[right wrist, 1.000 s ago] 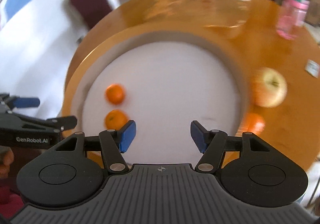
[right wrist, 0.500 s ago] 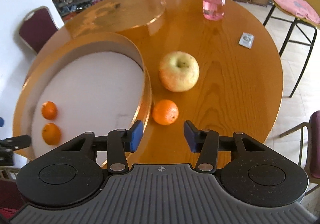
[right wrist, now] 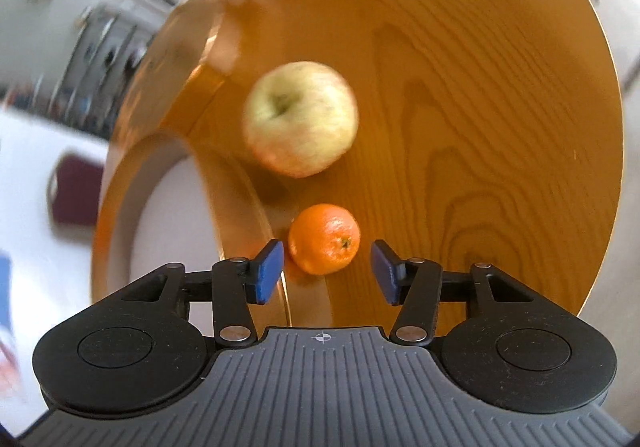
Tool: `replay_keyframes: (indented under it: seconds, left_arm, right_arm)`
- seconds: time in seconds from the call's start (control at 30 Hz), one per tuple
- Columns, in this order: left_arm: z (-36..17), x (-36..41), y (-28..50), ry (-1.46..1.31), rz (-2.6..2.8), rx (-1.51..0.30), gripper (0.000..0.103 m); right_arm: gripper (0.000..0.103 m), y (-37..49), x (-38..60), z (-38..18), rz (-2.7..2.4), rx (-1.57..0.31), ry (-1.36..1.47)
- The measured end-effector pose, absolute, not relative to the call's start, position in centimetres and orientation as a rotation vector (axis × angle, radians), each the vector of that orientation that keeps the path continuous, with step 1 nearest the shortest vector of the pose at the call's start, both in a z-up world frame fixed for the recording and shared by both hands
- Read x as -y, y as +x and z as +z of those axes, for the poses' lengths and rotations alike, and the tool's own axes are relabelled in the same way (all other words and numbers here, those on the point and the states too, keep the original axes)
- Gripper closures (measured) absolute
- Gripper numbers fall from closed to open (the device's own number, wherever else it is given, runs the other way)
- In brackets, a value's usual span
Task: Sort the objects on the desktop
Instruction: 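Return the right gripper to the last orange and grasp it, then carry the third orange with the right gripper into the tray and release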
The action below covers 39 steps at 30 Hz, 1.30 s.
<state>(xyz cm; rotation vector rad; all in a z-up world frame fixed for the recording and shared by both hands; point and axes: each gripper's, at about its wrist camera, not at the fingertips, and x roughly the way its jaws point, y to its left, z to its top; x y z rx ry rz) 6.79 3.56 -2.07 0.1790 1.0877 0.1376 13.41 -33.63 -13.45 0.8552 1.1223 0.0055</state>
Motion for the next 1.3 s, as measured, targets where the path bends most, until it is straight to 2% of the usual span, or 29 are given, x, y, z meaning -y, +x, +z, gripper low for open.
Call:
replay_keyframes:
  seconds: [0.17,0.27,0.33,0.4,0.47,0.7,0.9,1.03,1.3]
  left_arm:
    - [-2.2,-3.4,6.9,0.181,0.130,-1.092,0.001]
    - [-2.2,-3.4,6.9,0.182,0.125,-1.094,0.001]
    - [-2.2,-3.6,6.9,0.180,0.126,-1.094,0.001]
    - [-2.3,-3.8,6.9,0.175,0.129,-1.095,0.001]
    - [-2.3,-4.0,6.9,0.170,0.133,-1.095,0.001]
    - [-2.3,-5.7,6.8,0.126,0.158,-1.091,0.001]
    - [-2.3,-7.3,6.6,0.081,0.183,-1.086,0.001]
    - [-2.3,-8.4,6.1,0.058,0.209,-1.086,0.001]
    - [-2.7,-11.0,5.0,0.014,0.277,-1.105,0.001]
  right_arm:
    - [0.047,14.1,33.8,-14.9,-0.024,-1.132,0.969]
    - [0.044,14.5,33.7,-16.0,-0.042,-1.147,1.051]
    - [0.048,14.5,33.4,-16.5,-0.048,-1.153,1.080]
    - [0.057,14.4,33.2,-16.5,-0.060,-1.148,1.067]
    - [0.057,14.2,33.2,-16.2,-0.072,-1.140,1.032]
    - [0.058,13.0,31.7,-8.5,-0.080,-1.002,0.710]
    - [0.058,13.7,24.9,-1.4,0.163,-0.875,0.451]
    - [0.058,13.9,18.0,-1.6,0.317,-0.926,0.236]
    - [0.058,13.9,8.3,-6.0,0.459,-1.082,-0.067]
